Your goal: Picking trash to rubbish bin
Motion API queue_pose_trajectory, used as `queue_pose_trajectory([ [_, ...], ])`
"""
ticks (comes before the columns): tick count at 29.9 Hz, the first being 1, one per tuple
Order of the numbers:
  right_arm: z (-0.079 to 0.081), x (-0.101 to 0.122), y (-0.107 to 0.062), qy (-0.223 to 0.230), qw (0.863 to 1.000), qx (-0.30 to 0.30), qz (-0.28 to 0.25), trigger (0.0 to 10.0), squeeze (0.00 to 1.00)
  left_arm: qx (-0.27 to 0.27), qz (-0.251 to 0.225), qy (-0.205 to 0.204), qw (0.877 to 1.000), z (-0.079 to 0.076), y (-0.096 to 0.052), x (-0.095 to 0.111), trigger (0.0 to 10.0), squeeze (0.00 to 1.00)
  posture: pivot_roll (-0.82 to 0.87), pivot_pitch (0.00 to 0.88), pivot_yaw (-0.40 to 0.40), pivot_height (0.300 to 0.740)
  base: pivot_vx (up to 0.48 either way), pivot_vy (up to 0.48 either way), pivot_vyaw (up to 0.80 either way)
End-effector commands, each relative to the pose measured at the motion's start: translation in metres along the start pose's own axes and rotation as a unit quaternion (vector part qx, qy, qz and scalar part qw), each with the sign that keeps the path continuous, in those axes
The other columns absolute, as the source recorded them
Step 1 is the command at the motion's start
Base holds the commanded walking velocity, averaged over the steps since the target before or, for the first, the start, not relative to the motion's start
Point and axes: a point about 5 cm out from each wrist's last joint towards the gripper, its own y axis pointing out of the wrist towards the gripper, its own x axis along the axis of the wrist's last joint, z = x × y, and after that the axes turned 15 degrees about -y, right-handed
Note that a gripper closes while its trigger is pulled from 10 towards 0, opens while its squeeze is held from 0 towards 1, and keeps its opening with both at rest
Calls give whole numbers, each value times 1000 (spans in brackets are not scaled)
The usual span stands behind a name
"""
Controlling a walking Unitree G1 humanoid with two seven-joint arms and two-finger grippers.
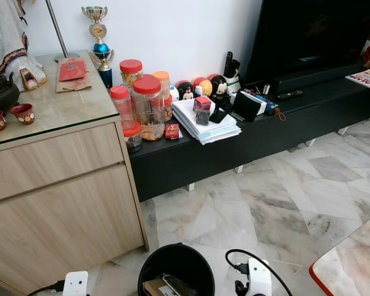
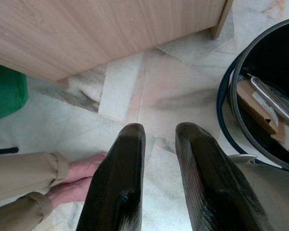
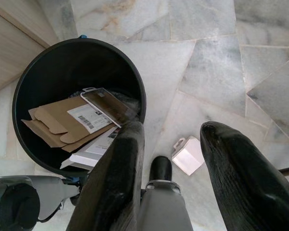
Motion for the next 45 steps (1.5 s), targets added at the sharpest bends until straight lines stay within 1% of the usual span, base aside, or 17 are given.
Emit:
queue_pose_trajectory([
  [1,1,1,0,-4,1000,1,0,10000,0,-1,2,2,1000,2,0,0,10000,0,48,0,-11,740,-285,0,0],
  [10,1,1,0,-13,1000,3,-1,10000,0,-3,2,0,1000,1,0,-1,10000,0,48,0,-10,740,-295,0,0],
  [45,3,5,1,-17,1000,8,-8,10000,0,1,2,-14,1000,0,0,-1,10000,0,41,0,-19,740,-299,0,0],
])
